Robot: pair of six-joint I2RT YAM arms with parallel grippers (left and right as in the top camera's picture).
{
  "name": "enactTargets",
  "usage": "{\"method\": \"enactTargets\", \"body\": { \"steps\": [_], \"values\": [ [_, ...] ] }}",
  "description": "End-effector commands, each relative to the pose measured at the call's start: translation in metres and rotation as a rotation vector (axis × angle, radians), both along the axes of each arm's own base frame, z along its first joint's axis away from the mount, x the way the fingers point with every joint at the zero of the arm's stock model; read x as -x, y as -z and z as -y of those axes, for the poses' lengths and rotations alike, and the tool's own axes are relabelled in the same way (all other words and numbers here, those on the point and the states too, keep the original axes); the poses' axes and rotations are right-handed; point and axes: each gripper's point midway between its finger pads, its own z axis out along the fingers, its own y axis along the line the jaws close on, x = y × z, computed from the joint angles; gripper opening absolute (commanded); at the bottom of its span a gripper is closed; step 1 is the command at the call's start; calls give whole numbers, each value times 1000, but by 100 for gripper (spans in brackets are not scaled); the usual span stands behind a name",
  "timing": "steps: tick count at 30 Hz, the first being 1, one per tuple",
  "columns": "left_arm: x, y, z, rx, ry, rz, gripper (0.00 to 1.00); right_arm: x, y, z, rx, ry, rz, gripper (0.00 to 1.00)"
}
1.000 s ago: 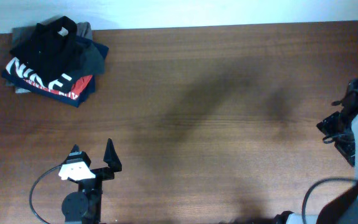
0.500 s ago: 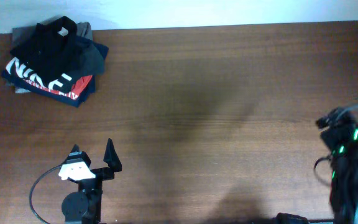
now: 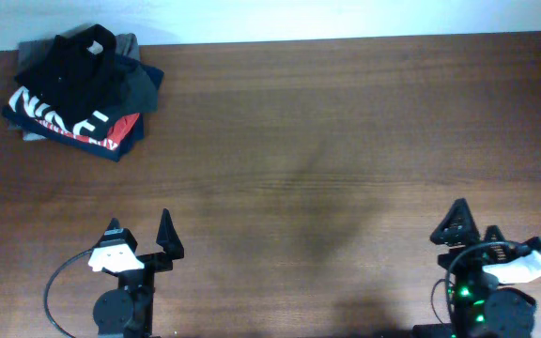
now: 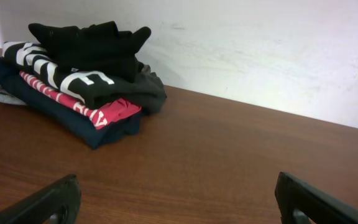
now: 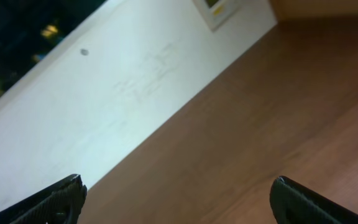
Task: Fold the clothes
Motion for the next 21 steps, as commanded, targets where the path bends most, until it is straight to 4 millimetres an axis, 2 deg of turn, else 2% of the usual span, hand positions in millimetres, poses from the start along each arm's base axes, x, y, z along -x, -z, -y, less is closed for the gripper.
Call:
{"method": "enactTargets", "body": {
  "steps": [1, 5, 12, 21],
  "values": [
    [0, 1, 1, 2, 5, 2, 99, -8, 14, -9, -7, -46, 43, 99],
    [0, 1, 1, 2, 5, 2, 99, -20, 20, -16, 21, -88, 77, 99],
    [0, 1, 1, 2, 5, 2, 99, -31, 18, -26, 240, -157, 107, 99],
    [0, 1, 1, 2, 5, 1, 99, -35, 35, -33, 270, -192, 72, 99]
  ]
}}
